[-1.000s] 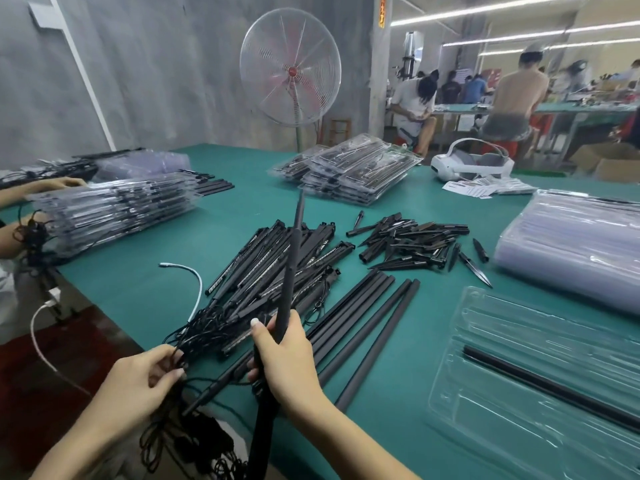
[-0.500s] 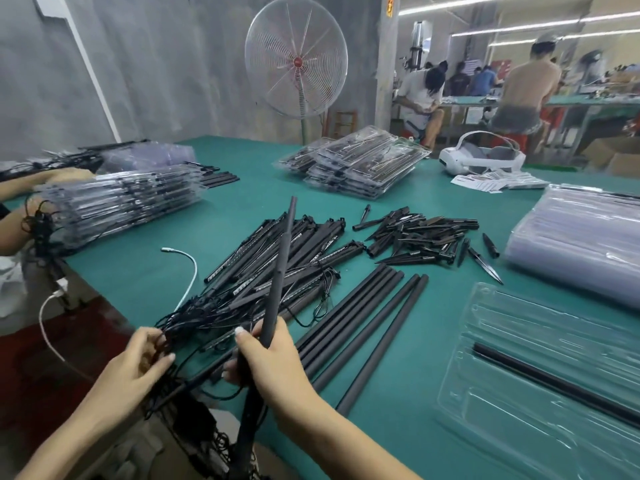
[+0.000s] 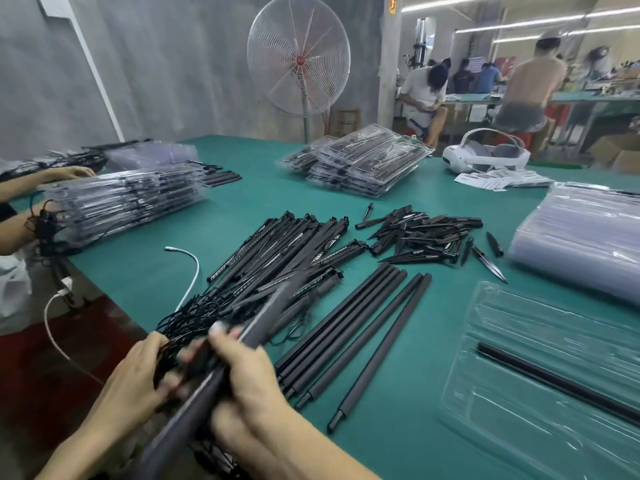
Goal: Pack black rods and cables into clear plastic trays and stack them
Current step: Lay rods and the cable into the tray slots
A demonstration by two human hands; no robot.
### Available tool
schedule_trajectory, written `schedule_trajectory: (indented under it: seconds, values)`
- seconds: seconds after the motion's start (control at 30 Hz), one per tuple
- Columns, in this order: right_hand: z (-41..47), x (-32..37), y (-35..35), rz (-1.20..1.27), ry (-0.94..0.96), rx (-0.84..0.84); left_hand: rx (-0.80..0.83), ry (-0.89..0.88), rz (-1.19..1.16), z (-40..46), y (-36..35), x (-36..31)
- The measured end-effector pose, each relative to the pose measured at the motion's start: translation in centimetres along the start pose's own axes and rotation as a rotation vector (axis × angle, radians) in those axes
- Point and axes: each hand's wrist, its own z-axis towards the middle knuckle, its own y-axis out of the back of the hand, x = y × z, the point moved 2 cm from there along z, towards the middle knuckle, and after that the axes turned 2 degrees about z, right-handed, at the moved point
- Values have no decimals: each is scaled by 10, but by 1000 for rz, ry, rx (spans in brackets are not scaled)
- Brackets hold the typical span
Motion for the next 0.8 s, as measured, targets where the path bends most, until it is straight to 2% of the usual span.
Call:
schedule_trajectory:
  seconds: [0.1,0.17,0.27,0.37,0.47,0.57,0.67,0.77,0.8]
  values:
    - [8,44,-11,327,276,-172,-11,28,64,-3,2,4]
    - [13,68,-10,443,316,-252,-57,-22,126,-11,-1,8]
    - [17,84,-7,480,318,-258,-89,-64,198,-26,-16,20]
    - [18,85,-7,378,297,-188,-107,37,-17,-24,-24,28]
    - [17,83,-2,73,216,-88,-243,73,-257,-11,-19,31]
    - [13,93,11,-162,308,-49,-184,74,-494,-3,-7,38]
    - [9,108,20,-351,486,-55,-44,-66,-395,6,5,51]
    - [9,117,21,-275,512,-79,30,-232,-120,5,15,50]
    - [10,120,20,-219,496,-86,-9,-342,29,4,18,51]
